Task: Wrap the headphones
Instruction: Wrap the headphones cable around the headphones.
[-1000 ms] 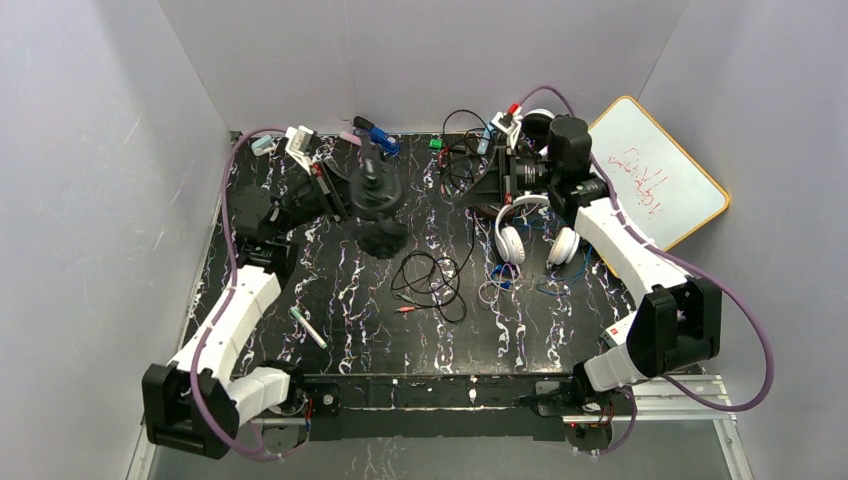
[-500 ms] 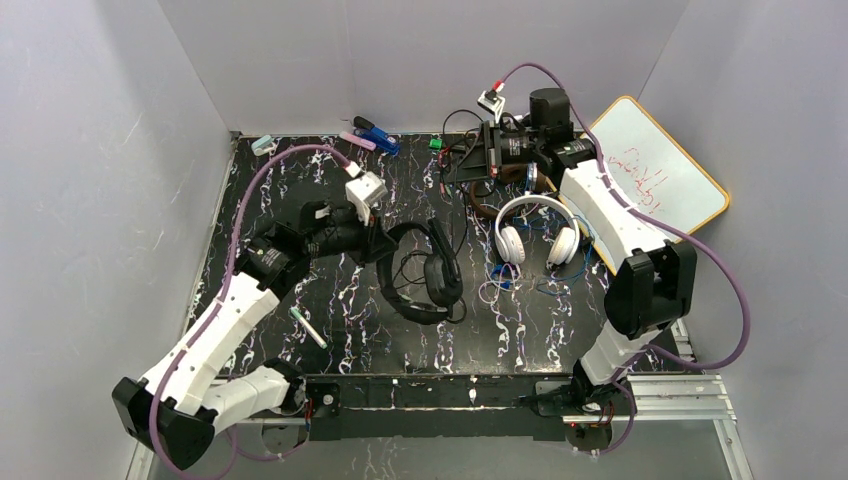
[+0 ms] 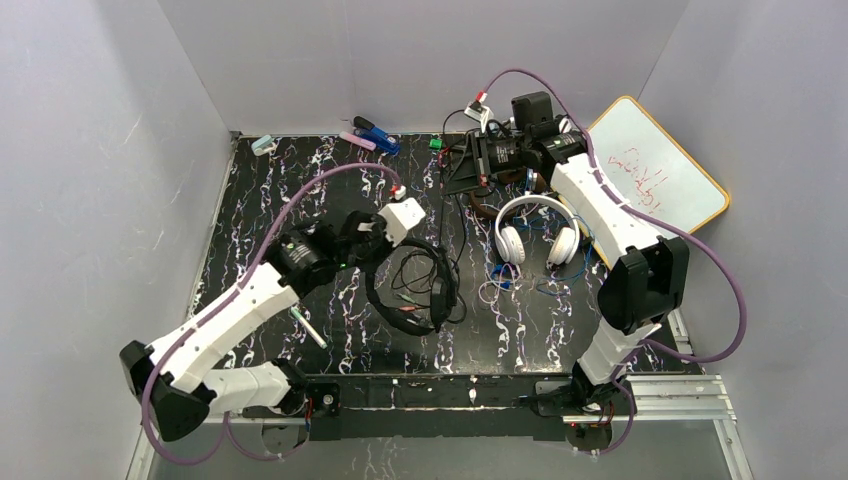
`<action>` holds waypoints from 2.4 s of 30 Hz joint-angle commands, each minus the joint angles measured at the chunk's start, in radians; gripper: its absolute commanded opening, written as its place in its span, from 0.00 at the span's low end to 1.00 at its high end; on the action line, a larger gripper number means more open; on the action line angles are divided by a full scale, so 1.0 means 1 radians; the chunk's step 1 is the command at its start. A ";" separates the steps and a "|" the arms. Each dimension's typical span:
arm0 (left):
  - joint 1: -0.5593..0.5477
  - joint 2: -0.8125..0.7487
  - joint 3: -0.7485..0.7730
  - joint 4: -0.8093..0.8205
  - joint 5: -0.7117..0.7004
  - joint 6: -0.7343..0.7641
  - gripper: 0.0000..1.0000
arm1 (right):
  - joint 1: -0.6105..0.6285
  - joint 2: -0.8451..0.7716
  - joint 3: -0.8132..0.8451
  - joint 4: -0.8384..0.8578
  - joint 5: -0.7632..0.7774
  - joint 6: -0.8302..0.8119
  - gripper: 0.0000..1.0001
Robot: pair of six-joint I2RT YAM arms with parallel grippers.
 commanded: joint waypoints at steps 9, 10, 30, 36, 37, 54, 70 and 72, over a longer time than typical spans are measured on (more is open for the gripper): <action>-0.056 0.202 0.111 -0.103 -0.642 -0.156 0.00 | 0.033 -0.064 -0.001 -0.102 -0.054 -0.081 0.01; -0.055 0.216 0.124 -0.104 -0.663 -0.182 0.00 | 0.036 -0.076 -0.023 -0.096 -0.059 -0.074 0.01; -0.053 0.430 0.223 -0.130 -0.957 -1.039 0.00 | 0.177 -0.225 -0.225 0.097 -0.031 0.094 0.01; -0.041 0.371 0.195 0.013 -0.801 -1.057 0.00 | 0.189 -0.246 -0.337 0.151 0.042 0.126 0.01; -0.042 0.360 0.194 0.026 -0.781 -1.053 0.00 | 0.190 -0.249 -0.358 0.170 0.055 0.135 0.01; 0.050 0.257 0.105 0.122 -0.610 -1.134 0.00 | 0.287 -0.301 -0.595 0.416 0.259 0.269 0.01; 0.066 0.282 0.064 0.235 -0.451 -1.100 0.00 | 0.358 -0.233 -0.592 0.489 0.319 0.290 0.01; 0.066 0.283 0.058 0.251 -0.434 -1.071 0.00 | 0.357 -0.218 -0.571 0.483 0.315 0.282 0.01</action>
